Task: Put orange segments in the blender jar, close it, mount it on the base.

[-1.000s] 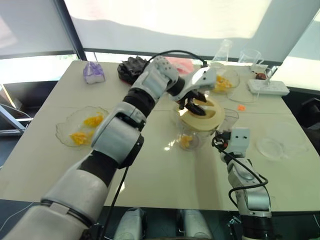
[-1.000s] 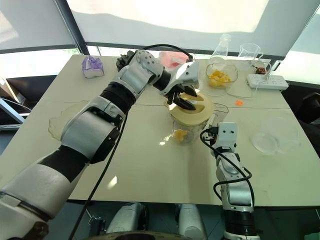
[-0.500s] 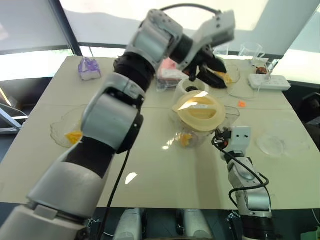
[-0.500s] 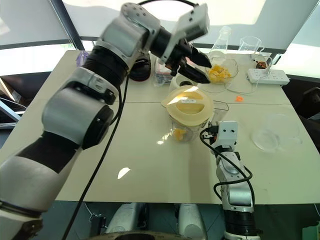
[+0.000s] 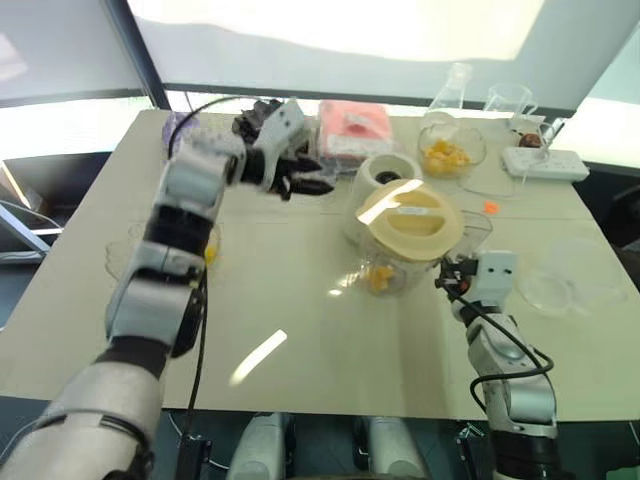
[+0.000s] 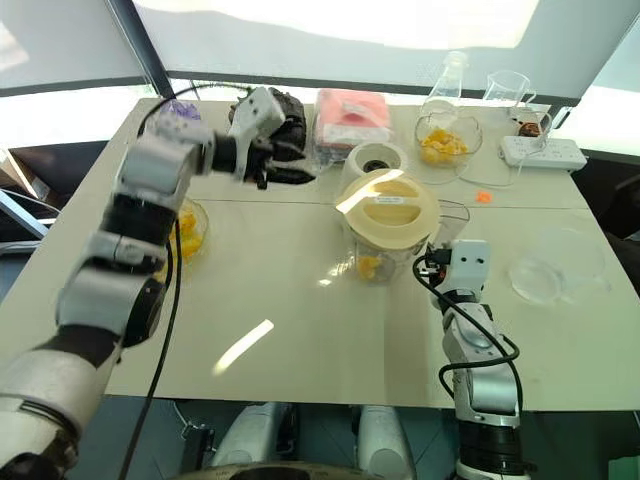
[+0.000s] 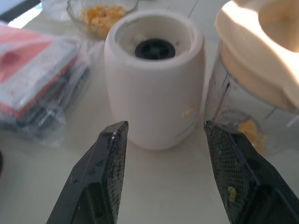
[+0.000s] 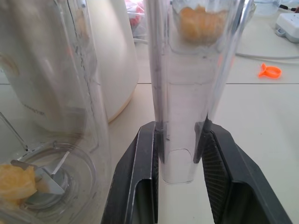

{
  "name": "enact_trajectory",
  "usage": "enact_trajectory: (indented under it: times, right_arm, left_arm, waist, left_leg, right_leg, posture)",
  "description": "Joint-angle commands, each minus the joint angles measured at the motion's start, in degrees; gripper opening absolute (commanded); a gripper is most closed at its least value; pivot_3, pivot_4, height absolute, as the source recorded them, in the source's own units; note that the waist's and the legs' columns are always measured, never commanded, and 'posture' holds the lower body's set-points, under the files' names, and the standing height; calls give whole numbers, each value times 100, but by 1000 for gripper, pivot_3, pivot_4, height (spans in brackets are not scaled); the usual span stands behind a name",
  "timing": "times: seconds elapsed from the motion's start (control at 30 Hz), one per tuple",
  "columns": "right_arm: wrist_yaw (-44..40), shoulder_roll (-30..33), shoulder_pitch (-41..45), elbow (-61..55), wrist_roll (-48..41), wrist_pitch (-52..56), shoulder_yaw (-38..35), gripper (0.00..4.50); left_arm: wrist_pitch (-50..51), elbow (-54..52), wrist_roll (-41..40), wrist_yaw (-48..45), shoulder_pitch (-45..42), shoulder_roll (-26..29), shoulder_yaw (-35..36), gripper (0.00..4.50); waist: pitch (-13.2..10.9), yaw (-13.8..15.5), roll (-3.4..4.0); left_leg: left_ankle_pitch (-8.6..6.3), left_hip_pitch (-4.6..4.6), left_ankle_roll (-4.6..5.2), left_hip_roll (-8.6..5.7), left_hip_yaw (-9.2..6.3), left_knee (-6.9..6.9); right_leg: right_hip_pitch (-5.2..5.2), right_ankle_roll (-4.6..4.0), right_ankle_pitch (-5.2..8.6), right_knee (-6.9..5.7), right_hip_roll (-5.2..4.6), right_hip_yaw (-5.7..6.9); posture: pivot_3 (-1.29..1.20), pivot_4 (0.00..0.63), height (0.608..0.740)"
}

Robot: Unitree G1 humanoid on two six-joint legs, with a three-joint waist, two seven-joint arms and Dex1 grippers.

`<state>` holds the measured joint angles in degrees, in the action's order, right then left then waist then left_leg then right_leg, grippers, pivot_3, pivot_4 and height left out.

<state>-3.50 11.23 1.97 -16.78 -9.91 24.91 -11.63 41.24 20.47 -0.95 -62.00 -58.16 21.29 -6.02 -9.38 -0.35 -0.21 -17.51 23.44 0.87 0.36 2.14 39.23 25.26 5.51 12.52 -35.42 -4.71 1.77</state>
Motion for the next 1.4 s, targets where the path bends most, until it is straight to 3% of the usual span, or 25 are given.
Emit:
enact_trajectory:
  times: [0.03,0.3,0.57,0.73,0.97,1.2,1.4]
  right_arm:
    - [-54,122,178,-642,-338,125,-386,748]
    - [-120,349,529,-1345,-928,948,-804,748]
    - [-72,1198,1100,-2364,-2080,2573,-1750,748]
    - [79,2222,2378,-2062,-2583,3856,-2396,748]
    - [179,2530,4262,-717,-2328,4153,-1633,748]
    - [-15,2200,4955,667,-1893,3461,-886,748]
    - [-317,1904,5421,2035,-1443,2587,-327,748]
  left_arm:
    - [700,-1107,-283,549,340,10,260,2657]
    - [1374,-2081,-691,1303,1396,-79,256,2657]
    - [1106,-1990,-832,1639,1645,-7,175,2657]
    - [-917,-1909,-844,1389,2040,87,243,2657]
    - [-960,-2572,-1525,1414,2424,111,665,2657]
    - [-448,-3453,-2207,1636,2794,219,1017,2657]
    - [108,-4043,-2687,1726,3015,752,1338,2657]
  waist:
    - [0,18,0]
    - [0,-23,0]
    - [-2,-21,-2]
    - [-12,-20,10]
    - [-13,-48,9]
    - [-13,-28,9]
    - [-17,-61,9]
  left_leg:
    - [0,0,0,-4,0,0]
    - [5,-20,-7,-5,-6,1]
    - [13,-40,-17,-8,-7,7]
    - [14,-63,-17,-7,13,7]
    - [13,-73,-16,-1,16,0]
    - [13,-68,-16,-1,24,0]
    - [13,-58,-16,-2,26,0]
  right_leg:
    - [-1,0,0,2,-2,-2]
    - [-2,-1,1,-21,5,-7]
    - [-5,-8,0,-60,4,-13]
    - [-16,-15,-1,-60,0,-32]
    - [-20,-21,1,-61,6,-33]
    - [-20,-18,0,-56,3,-34]
    - [-10,-18,0,-56,3,-34]
  posture:
    - [0,150,740]
    - [0,150,740]
    - [0,150,740]
    - [0,150,740]
    - [0,150,740]
    - [0,150,740]
    - [0,150,740]
